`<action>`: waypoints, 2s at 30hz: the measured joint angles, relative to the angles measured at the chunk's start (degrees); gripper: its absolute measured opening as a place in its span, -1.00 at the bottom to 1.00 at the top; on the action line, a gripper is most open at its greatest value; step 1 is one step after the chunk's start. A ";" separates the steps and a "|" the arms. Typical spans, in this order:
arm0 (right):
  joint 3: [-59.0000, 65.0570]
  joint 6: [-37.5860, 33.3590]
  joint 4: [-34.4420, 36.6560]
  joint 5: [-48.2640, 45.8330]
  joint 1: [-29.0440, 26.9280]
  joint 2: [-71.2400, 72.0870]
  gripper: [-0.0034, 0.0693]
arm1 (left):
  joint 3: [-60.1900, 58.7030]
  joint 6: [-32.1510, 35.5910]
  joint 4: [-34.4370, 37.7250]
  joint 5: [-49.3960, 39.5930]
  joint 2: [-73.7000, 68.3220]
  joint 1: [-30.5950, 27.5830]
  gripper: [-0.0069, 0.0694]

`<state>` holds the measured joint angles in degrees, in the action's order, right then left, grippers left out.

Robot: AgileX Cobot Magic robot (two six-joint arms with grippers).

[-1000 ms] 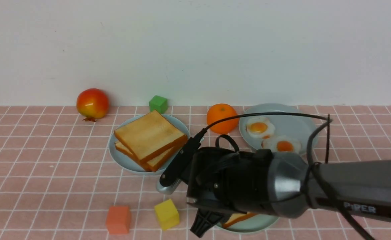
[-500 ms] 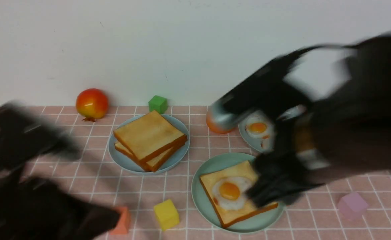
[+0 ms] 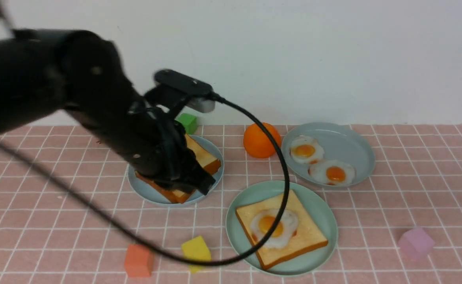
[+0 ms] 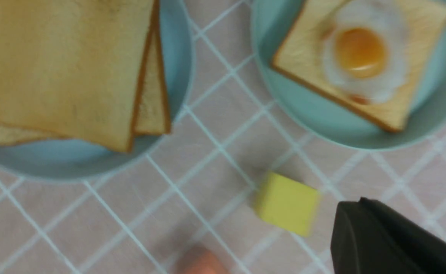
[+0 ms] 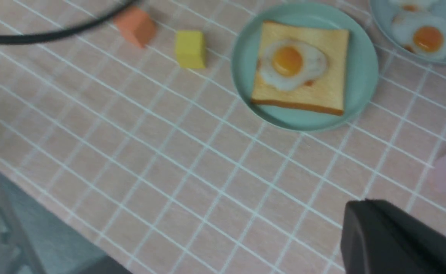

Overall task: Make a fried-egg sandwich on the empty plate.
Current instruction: Use the left arm to grab a slice of bread

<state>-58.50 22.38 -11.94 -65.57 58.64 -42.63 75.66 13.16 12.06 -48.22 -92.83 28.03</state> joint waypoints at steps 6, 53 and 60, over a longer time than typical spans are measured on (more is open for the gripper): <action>1.44 0.00 2.74 1.77 0.00 2.07 -0.89 | 2.63 1.69 -8.27 3.03 -8.72 -0.98 -0.42; 1.44 0.27 8.84 1.98 0.00 2.07 -0.83 | 3.09 -3.31 -24.86 18.96 -15.79 -1.54 -0.12; 1.44 0.27 8.84 1.98 0.00 2.07 -0.82 | 3.09 -3.31 -24.88 19.68 -17.10 -1.54 -0.10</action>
<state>-57.05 22.64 -3.10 -63.59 58.64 -40.56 78.75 9.85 -12.82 -28.54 -109.94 26.49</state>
